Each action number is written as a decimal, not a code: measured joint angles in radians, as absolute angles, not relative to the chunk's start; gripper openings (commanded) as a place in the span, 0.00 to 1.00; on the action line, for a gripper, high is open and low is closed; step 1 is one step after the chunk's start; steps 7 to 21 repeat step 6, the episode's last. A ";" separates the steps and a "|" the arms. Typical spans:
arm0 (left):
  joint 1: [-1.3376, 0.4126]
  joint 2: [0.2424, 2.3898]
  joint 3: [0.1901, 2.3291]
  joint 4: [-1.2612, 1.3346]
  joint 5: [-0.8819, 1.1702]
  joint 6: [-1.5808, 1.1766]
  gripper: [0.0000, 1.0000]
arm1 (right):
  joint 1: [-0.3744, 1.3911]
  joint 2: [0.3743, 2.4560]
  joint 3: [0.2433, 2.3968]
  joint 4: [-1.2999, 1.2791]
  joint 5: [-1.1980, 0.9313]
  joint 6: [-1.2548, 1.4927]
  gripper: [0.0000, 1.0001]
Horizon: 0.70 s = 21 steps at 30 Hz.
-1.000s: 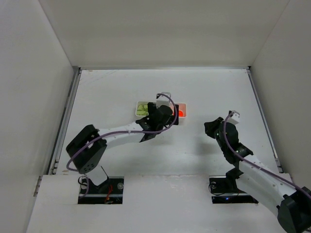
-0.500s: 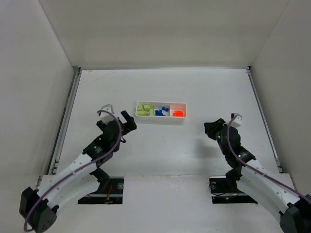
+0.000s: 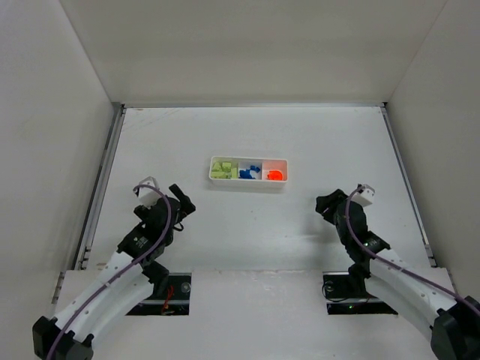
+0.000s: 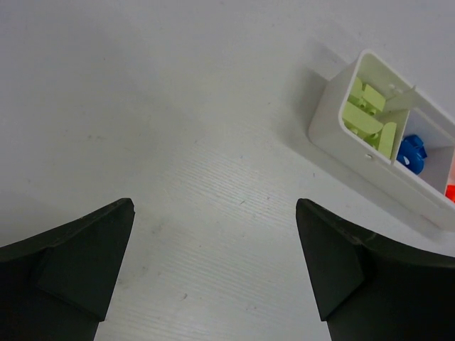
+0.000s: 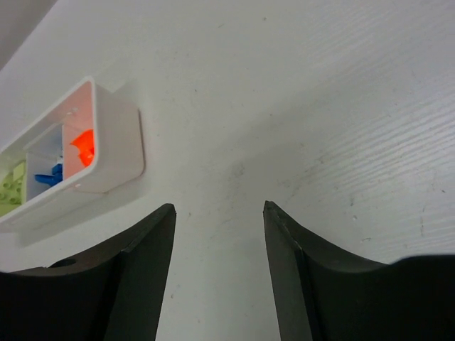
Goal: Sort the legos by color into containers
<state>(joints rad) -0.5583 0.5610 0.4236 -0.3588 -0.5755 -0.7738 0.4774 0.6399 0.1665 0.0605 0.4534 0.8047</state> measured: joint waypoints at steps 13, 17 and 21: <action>-0.533 0.558 0.377 -0.359 -0.563 -0.785 1.00 | 0.505 0.760 0.171 0.067 0.476 0.793 0.66; -0.533 0.558 0.377 -0.359 -0.563 -0.785 1.00 | 0.505 0.760 0.171 0.067 0.476 0.793 0.66; -0.533 0.558 0.377 -0.359 -0.563 -0.785 1.00 | 0.505 0.760 0.171 0.067 0.476 0.793 0.66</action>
